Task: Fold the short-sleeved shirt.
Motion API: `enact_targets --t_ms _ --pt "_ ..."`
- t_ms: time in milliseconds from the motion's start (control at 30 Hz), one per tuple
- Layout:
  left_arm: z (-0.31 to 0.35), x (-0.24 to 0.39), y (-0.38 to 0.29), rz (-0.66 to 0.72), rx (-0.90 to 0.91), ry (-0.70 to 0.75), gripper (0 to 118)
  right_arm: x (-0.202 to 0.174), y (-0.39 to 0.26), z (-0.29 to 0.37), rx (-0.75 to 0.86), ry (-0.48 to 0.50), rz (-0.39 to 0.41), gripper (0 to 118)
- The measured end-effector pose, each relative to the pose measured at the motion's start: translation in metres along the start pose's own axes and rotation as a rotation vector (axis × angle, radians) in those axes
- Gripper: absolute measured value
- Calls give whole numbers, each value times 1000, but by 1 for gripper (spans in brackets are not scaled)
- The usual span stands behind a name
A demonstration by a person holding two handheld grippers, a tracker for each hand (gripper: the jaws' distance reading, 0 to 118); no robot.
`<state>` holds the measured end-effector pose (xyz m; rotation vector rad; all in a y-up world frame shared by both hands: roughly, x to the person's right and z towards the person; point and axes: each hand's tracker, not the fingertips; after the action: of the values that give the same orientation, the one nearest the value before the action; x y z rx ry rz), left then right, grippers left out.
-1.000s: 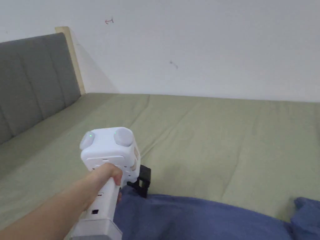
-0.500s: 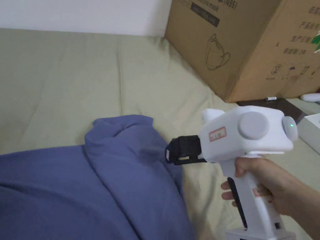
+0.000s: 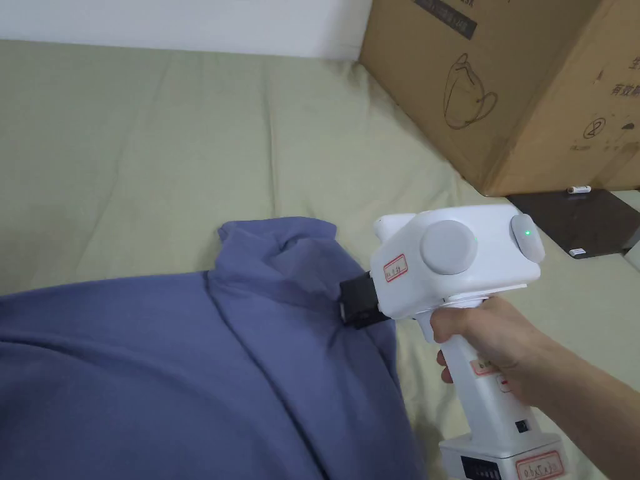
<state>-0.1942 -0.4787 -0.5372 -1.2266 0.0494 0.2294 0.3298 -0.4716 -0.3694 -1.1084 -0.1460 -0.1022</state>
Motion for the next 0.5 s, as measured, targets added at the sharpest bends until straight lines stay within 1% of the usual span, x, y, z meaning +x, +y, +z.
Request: enact_targets --t_ms 33,67,100,133,167,200,267,333,433,467,500 --pt "1 0 -2 -6 12 0 3 1 0 2 5 -9 -15 11" --pt "2 -1 -5 -14 29 -2 3 6 1 4 32 -26 -69 1" --pt "4 -2 -8 -6 47 -7 3 11 3 4 10 31 -141 1" --pt "6 -3 -12 13 64 -17 3 14 4 5 6 52 -161 1" --pt "9 -5 -15 32 71 -27 3 17 1 5 41 55 -176 1" --pt "12 -7 -16 60 81 -47 3 18 1 9 45 58 -175 1" --pt "20 -12 -18 103 82 -70 3 20 5 26 117 46 -195 1" --pt "32 -15 -17 136 99 -103 2 24 10 45 187 71 -207 1" --pt "59 -15 -12 129 160 -147 2 30 29 75 218 76 -212 1" --pt "70 -14 -9 140 170 -158 3 31 35 86 227 78 -196 1" --pt "82 -13 -5 154 207 -186 3 29 40 100 282 77 -156 1"
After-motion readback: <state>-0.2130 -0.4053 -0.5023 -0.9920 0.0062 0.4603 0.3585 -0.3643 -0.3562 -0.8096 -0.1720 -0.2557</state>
